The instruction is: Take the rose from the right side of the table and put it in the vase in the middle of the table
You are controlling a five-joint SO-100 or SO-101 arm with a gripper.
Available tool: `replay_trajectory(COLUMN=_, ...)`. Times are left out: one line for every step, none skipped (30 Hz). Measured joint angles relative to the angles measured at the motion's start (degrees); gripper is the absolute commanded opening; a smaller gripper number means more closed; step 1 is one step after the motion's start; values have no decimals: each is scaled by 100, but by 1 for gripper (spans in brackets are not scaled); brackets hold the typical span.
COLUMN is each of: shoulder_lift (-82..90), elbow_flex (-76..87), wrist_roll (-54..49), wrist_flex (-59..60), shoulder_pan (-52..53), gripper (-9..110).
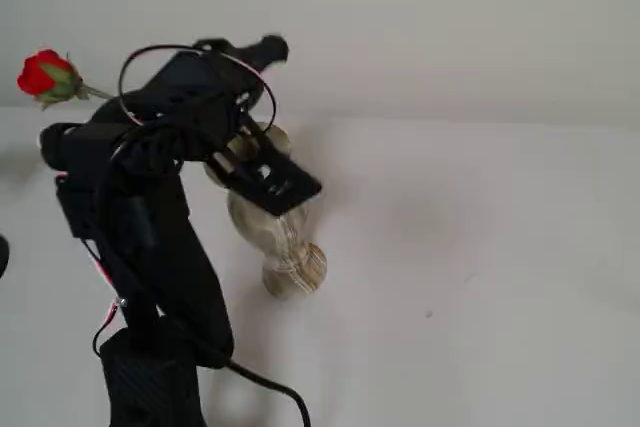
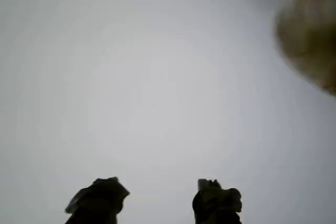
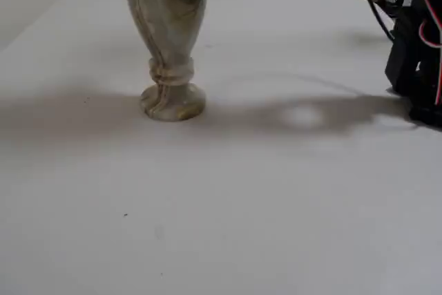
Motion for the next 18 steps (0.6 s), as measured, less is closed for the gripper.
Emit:
replay_trajectory(shoulder_lift=105, elbow_flex=0, wrist_roll=-281, wrist_flex=-70, shoulder_pan=0, gripper=14)
replay_trajectory(shoulder_lift=220, elbow_flex=0, wrist_roll=-589, wrist_flex=-114, shoulder_pan=0, gripper=12)
replay_trajectory(shoulder_lift=334, elbow_flex=0, wrist_roll=-905, wrist_flex=-132, shoulder_pan=0, gripper=9)
replay_trajectory(shoulder_lift=431, elbow_flex=0, wrist_roll=-1204, wrist_flex=-141, shoulder_pan=0, gripper=7)
replay_trajectory(shoulder_lift=527, elbow_flex=0, wrist_roll=-1406, wrist_flex=-149, shoulder_pan=-9, gripper=3)
replay_trajectory(shoulder_lift=650, elbow_flex=0, wrist_roll=-1600, wrist_flex=-123, shoulder_pan=-26, gripper=0)
replay_trajectory(shoulder_lift=817, elbow_flex=0, wrist_roll=-1881, wrist_flex=9, shoulder_pan=-53, gripper=0)
replay_trajectory(shoulder_lift=1020, elbow_flex=0, wrist_roll=-2303, wrist_flex=185, shoulder_pan=-97, gripper=0)
replay_trajectory(shoulder_lift=1257, elbow_flex=0, wrist_roll=-2786, wrist_flex=378, shoulder_pan=-149, gripper=0)
replay_trajectory(shoulder_lift=1538, elbow_flex=0, wrist_roll=-3287, wrist_flex=606, shoulder_pan=-202, gripper=0)
replay_trajectory(shoulder_lift=1819, elbow_flex=-9, wrist_roll=-3753, wrist_flex=844, shoulder_pan=-281, gripper=0)
replay_trajectory(shoulder_lift=2109, elbow_flex=35, wrist_roll=-4148, wrist_flex=1028, shoulder_pan=-299, gripper=0)
replay_trajectory(shoulder_lift=2443, elbow_flex=202, wrist_roll=-4430, wrist_flex=1143, shoulder_pan=-272, gripper=0)
replay_trajectory(shoulder_lift=2813, elbow_flex=483, wrist_roll=-4623, wrist_flex=1195, shoulder_pan=-202, gripper=0)
replay_trajectory(shoulder_lift=3208, elbow_flex=853, wrist_roll=-4799, wrist_flex=1213, shoulder_pan=-132, gripper=0)
replay_trajectory(shoulder_lift=3639, elbow_flex=1292, wrist_roll=-4966, wrist_flex=1248, shoulder_pan=-79, gripper=0)
replay_trajectory(shoulder_lift=4104, elbow_flex=1802, wrist_roll=-5071, wrist_flex=1248, shoulder_pan=-79, gripper=0)
replay_trajectory(shoulder_lift=4562, elbow_flex=2338, wrist_roll=-5150, wrist_flex=1248, shoulder_pan=-105, gripper=0)
